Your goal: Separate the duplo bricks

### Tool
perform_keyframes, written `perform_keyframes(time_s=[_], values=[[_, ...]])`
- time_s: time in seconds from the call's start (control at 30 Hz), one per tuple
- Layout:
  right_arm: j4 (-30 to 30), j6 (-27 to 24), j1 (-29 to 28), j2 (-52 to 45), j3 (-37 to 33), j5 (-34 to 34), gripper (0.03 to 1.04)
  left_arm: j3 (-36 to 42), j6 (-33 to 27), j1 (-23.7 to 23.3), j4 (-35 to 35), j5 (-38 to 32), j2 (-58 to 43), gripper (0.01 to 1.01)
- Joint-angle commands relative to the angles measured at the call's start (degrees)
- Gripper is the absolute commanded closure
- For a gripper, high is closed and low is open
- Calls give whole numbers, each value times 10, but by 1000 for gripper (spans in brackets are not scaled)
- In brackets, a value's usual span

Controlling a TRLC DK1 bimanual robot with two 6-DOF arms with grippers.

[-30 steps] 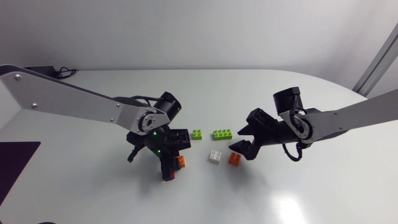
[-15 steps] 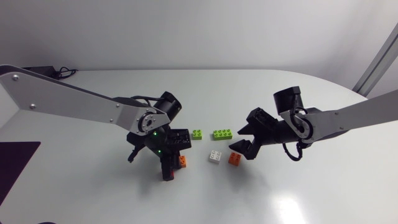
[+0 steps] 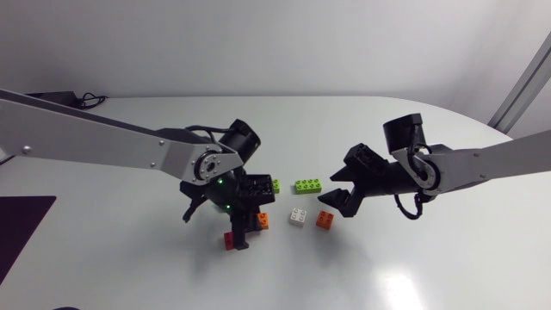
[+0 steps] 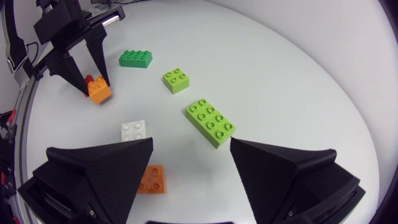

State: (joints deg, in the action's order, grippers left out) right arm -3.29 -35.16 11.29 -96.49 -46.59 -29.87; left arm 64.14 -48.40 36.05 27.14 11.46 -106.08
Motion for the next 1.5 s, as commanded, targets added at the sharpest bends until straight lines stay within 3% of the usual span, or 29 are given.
perform_keyframes(time_s=[0.0, 0.2, 0.53, 0.87, 1.07, 1.47], values=[[20, 4, -2, 34, 14, -8, 170, 33, 2, 25, 5, 10, 22, 746], [57, 4, -41, 123, 44, -41, 169, 88, 13, 71, 5, 15, -36, 744], [129, -38, -173, 231, 96, -115, 167, 143, 16, 120, 5, 15, -124, 744], [150, -47, -201, 285, 131, -135, 167, 175, 28, 133, 8, 18, -136, 744], [153, -55, -220, 302, 149, -145, 167, 229, 22, 146, 79, 17, -176, 744], [166, -63, -234, 315, 158, -158, 157, 264, 20, 162, 106, -9, -202, 744]])
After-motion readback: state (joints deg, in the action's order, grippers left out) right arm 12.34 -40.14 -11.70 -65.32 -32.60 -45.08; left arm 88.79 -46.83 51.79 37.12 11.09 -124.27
